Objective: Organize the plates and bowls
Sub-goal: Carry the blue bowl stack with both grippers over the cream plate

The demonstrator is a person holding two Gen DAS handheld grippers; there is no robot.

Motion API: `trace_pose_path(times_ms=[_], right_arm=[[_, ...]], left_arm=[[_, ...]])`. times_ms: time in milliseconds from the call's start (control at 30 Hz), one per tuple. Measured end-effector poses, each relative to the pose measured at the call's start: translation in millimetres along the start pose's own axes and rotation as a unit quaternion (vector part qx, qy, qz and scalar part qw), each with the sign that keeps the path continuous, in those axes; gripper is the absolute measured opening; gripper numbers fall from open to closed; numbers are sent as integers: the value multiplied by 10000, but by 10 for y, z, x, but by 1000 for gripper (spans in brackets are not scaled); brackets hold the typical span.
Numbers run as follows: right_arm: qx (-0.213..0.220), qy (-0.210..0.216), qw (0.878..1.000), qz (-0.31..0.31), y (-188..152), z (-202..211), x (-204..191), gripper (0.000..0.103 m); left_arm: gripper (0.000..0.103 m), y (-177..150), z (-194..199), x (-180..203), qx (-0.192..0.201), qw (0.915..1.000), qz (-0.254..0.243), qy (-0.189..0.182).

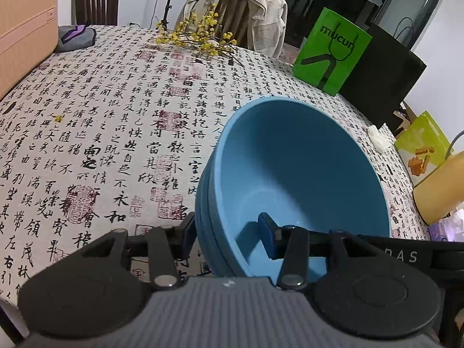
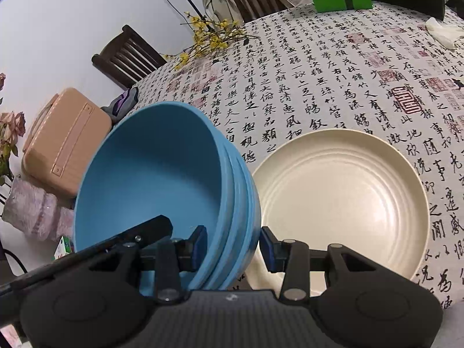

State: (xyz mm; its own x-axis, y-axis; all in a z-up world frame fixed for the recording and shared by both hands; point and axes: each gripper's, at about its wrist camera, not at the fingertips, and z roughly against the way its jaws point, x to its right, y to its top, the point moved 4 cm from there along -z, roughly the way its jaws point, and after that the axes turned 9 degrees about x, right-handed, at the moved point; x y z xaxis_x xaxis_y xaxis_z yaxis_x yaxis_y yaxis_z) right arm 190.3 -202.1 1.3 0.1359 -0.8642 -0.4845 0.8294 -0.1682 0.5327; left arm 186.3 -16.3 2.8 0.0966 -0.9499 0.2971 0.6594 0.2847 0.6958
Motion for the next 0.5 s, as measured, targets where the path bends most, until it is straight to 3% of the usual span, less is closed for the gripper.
trace_pose_path(times_ms=[500], right_arm=[[150, -75, 9997, -150, 31, 155, 220, 39]], left_arm=[[46, -31, -37, 260, -38, 9998, -164, -130]])
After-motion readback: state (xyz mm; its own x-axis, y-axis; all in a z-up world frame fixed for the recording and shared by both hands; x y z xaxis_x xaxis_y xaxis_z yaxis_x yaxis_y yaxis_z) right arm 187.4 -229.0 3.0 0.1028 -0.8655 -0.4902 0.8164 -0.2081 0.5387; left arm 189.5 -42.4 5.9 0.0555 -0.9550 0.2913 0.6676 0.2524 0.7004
